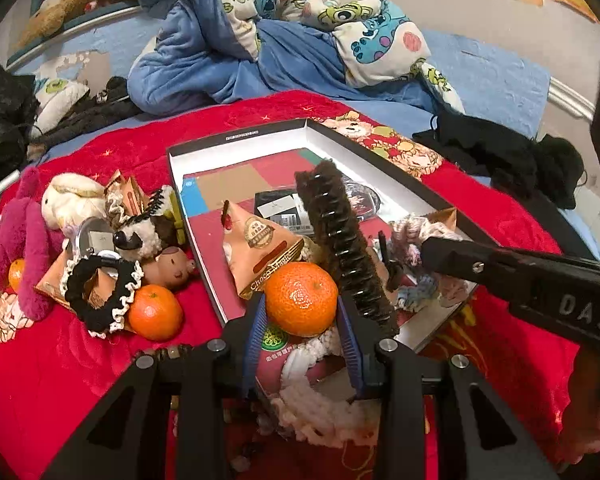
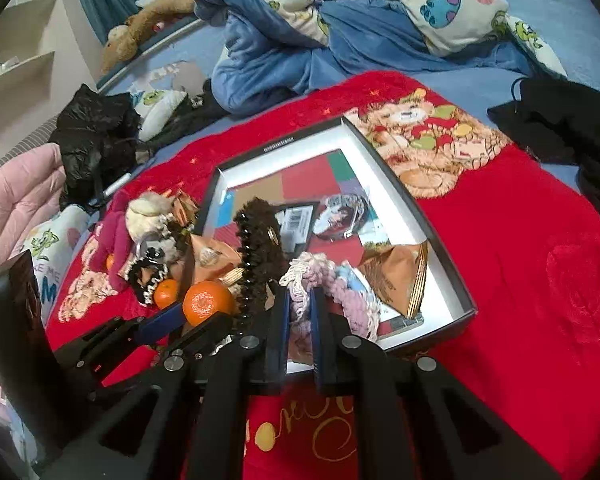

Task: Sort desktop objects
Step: 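Carry the orange with the left tool while the right tool carries the scrunchie over the box, then open the left tool to drop the orange into the box while the right tool releases the scrunchie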

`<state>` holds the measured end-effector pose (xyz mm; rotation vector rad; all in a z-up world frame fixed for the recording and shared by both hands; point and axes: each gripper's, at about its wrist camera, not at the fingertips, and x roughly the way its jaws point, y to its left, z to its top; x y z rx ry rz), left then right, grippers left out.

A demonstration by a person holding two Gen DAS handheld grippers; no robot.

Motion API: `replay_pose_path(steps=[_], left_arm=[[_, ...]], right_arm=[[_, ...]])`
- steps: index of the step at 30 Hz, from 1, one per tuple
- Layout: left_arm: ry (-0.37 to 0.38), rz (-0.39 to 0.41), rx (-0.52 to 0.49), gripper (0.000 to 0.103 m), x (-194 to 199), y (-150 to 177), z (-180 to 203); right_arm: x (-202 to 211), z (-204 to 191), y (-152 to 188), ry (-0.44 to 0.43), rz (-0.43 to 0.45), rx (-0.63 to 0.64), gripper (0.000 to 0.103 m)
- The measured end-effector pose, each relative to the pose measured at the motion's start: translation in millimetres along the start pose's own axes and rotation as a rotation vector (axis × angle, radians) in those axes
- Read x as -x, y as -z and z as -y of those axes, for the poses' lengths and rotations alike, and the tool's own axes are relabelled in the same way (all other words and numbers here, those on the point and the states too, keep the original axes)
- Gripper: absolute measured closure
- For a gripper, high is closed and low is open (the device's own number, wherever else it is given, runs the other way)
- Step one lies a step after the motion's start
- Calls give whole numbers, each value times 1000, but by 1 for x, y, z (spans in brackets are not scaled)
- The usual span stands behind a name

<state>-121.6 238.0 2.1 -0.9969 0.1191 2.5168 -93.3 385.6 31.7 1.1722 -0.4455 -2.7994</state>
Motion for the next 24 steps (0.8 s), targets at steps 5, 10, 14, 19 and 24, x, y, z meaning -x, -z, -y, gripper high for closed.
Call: replay_pose_path(steps=[5,10,14,19,24], left_arm=[[-6,-3,-2,66,-3,0,2],[-13,-2,-3,66,-2,1,3],[-45,-3,-21,66,-2,0,7],[-56,12,-21,66,0,2,7],[-76,13,-24,64,1,1,8]], right_arm=[[-16,1,4,31,-49,-3,93],[-24,2,6,46,-74,-4,93],[-24,2,6,46,-73,-7,90],[-24,0,5,49,-73,-8,87],[-21,-3,4,60,-72,14,70]])
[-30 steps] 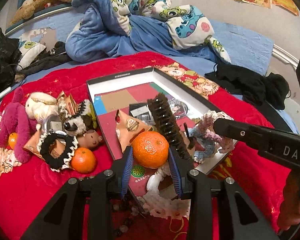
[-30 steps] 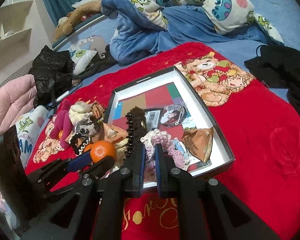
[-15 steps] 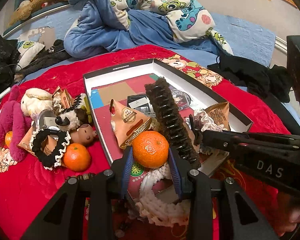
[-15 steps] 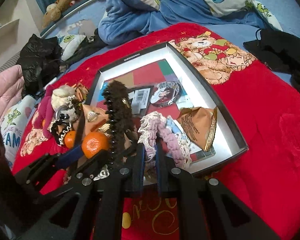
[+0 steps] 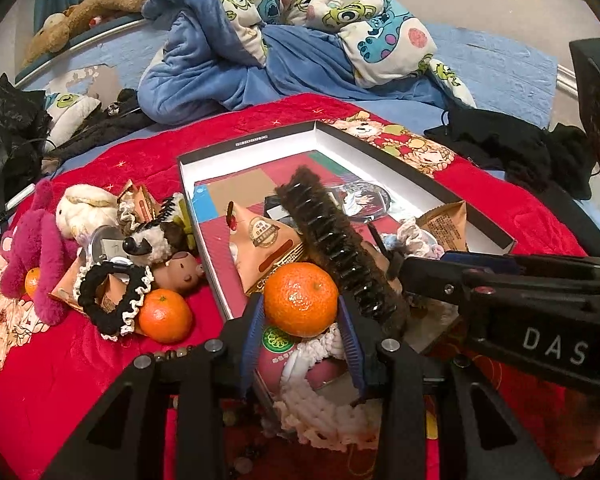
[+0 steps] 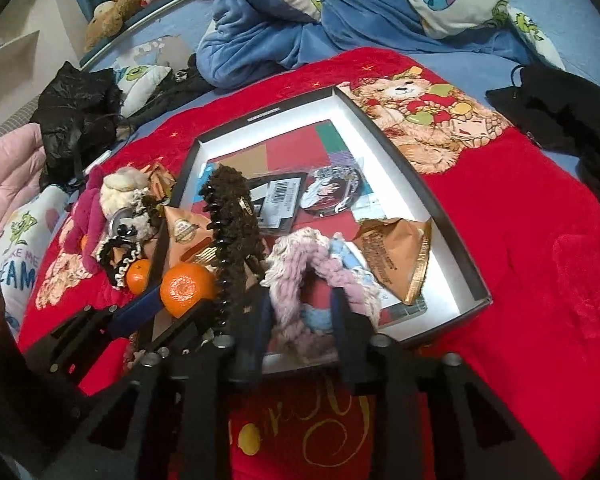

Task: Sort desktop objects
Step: 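Open the left tool to drop the orange into the box while the right tool releases the scrunchie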

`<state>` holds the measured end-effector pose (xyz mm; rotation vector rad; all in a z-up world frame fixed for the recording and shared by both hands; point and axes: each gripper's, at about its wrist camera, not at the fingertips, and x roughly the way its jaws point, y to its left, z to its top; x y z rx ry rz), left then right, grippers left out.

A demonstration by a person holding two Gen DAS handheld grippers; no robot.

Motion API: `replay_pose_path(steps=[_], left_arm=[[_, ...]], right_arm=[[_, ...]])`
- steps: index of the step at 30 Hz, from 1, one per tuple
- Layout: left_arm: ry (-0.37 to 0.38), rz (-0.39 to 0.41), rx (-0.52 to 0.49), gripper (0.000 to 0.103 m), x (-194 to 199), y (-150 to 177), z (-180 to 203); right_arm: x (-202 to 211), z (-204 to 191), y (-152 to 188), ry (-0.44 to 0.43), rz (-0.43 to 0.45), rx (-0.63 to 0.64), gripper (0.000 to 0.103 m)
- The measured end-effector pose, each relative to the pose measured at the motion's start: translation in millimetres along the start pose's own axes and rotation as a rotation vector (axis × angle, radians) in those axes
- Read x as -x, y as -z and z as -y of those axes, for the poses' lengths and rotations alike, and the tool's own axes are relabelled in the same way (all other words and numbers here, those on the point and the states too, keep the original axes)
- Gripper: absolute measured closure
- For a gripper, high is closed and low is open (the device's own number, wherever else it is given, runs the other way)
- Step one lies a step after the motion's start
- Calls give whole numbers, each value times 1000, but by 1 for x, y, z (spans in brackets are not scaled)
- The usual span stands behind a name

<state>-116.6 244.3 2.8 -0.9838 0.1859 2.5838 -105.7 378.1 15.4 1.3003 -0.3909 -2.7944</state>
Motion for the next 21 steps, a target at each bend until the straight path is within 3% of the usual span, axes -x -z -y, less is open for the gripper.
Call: replay_pose_path(steps=[6,8,11,13,21], left_arm=[[1,14,1,51,5,-1,-1],[-3,26,-6,42,7,-1,1],[-44,30,-15,22,9,-3,2],[-60,40,0,3,10,-3,-3],[-12,34,45,0,11,-4,-16]], right_arm=[[1,-2,0,11,-4,0,59],[2,-1,-1,2,-3,-8,45],[5,-4,-2,8,5,7,28],[5,-6,-1,33,9,23,26],[9,-1,-3,11,22,4,17]])
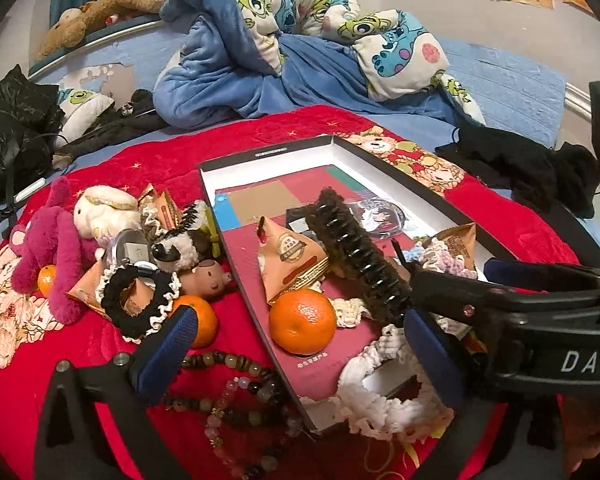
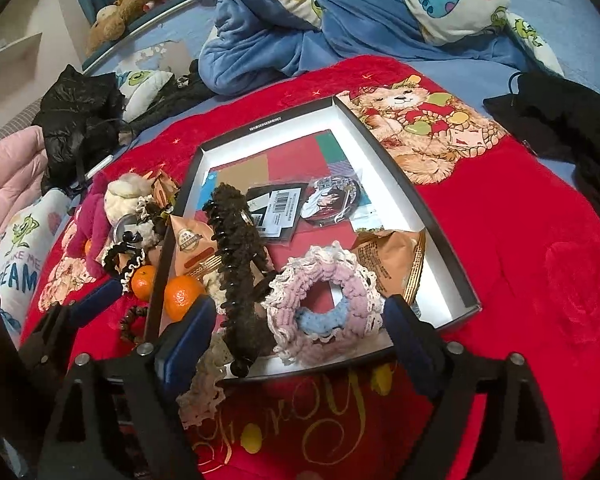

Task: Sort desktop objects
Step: 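Open the left tool to drop the orange into the box while the right tool releases the scrunchie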

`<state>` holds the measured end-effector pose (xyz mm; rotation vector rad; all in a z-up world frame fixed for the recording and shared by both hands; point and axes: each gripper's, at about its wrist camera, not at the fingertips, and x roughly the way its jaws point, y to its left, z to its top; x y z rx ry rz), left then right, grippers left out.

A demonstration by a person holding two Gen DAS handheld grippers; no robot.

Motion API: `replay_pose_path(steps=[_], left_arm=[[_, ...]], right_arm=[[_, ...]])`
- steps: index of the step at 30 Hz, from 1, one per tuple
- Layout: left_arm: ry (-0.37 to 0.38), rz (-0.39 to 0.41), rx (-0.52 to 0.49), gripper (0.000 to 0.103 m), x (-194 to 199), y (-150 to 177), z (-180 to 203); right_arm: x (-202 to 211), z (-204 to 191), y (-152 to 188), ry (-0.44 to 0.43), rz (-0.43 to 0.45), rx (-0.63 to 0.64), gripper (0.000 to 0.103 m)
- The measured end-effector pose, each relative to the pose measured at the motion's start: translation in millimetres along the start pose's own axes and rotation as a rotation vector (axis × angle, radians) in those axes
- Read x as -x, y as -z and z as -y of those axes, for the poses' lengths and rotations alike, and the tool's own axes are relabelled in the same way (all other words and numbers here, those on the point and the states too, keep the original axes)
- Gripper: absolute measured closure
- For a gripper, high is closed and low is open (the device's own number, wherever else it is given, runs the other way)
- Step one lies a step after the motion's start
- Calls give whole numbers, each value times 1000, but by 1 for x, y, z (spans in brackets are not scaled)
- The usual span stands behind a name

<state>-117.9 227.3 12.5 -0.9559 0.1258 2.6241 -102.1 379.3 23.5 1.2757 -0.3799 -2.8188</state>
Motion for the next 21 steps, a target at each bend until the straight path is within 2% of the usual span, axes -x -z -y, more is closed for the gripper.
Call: replay_pose_path(steps=[10,14,21], left_arm=[[4,4,16,0,6,-2,-2],[-32,26,61,0,14,-6,-10],[-83,57,82,0,48,-15,-33]], right_arm=[[3,1,-1,24,11,-2,13],[7,3,-2,34,25,-11,13],[33,-4,-8,25,108,-5,11]])
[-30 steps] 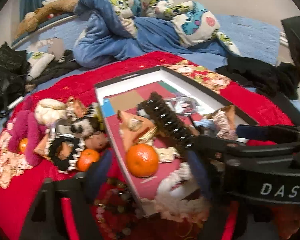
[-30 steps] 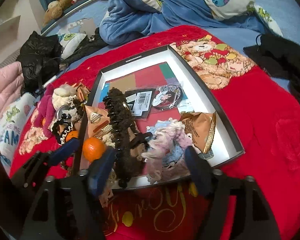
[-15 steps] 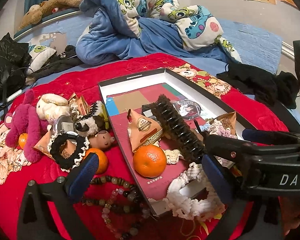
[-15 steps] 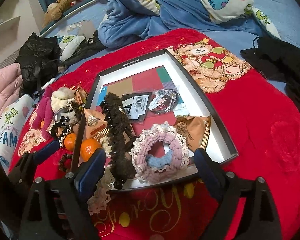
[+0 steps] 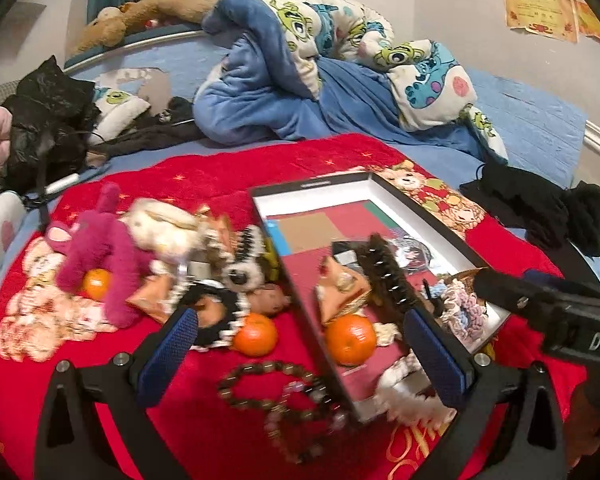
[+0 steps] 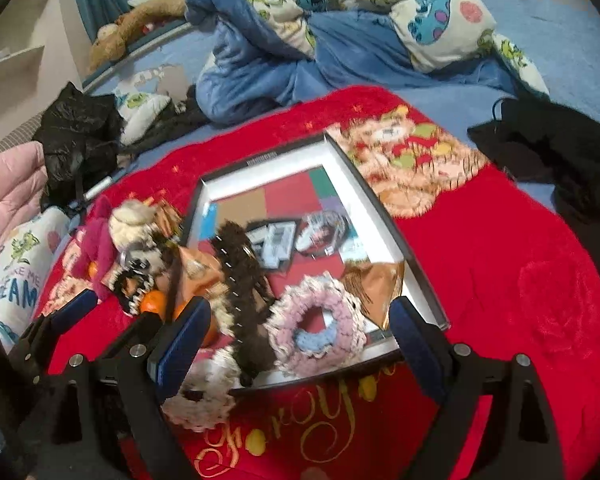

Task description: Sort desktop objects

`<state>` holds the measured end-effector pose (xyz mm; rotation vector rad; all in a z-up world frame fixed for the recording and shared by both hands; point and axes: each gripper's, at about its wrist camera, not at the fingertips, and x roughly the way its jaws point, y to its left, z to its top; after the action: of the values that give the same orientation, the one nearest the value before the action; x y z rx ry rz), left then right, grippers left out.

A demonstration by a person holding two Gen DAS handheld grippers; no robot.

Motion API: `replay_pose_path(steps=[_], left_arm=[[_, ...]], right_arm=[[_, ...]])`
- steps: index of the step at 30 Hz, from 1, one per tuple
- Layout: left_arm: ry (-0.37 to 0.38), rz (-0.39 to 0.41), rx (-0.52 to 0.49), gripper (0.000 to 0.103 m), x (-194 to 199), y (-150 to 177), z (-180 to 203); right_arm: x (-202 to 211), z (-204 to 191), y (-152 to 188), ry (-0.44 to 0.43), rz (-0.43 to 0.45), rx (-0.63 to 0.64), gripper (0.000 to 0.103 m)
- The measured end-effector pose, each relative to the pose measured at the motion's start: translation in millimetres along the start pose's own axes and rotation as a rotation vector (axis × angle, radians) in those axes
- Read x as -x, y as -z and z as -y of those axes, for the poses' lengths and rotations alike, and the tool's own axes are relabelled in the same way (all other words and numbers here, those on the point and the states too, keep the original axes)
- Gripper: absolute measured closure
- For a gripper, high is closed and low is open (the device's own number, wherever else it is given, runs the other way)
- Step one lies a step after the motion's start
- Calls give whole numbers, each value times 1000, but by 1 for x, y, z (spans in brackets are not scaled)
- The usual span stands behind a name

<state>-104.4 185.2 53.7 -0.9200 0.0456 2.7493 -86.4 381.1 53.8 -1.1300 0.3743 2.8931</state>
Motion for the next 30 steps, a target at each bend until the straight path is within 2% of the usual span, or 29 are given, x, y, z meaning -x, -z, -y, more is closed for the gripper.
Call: replay_pose_path(steps=[4,12,18,23,27,30], left_arm=[[-68,24,-13,0,33,-5,-17],[-177,110,-37,0,126,-3,-51],[-201,173,-23,0,190,17,-71],[-265,188,-46,0,215,48,-69],[-350,230,-49,0,222,79,-70],[-307,233,-25,0,220,90,-80]], right_arm=[[21,-12,-5,-20,52,18,9],[80,-48,-6,-89,194,55,0],[125,-78,3,-120,275,100,0],[147,-87,43,-135,344,71,0],[142,-93,80,-140,373,71,0],[133,-106,96,-137,365,112,0]])
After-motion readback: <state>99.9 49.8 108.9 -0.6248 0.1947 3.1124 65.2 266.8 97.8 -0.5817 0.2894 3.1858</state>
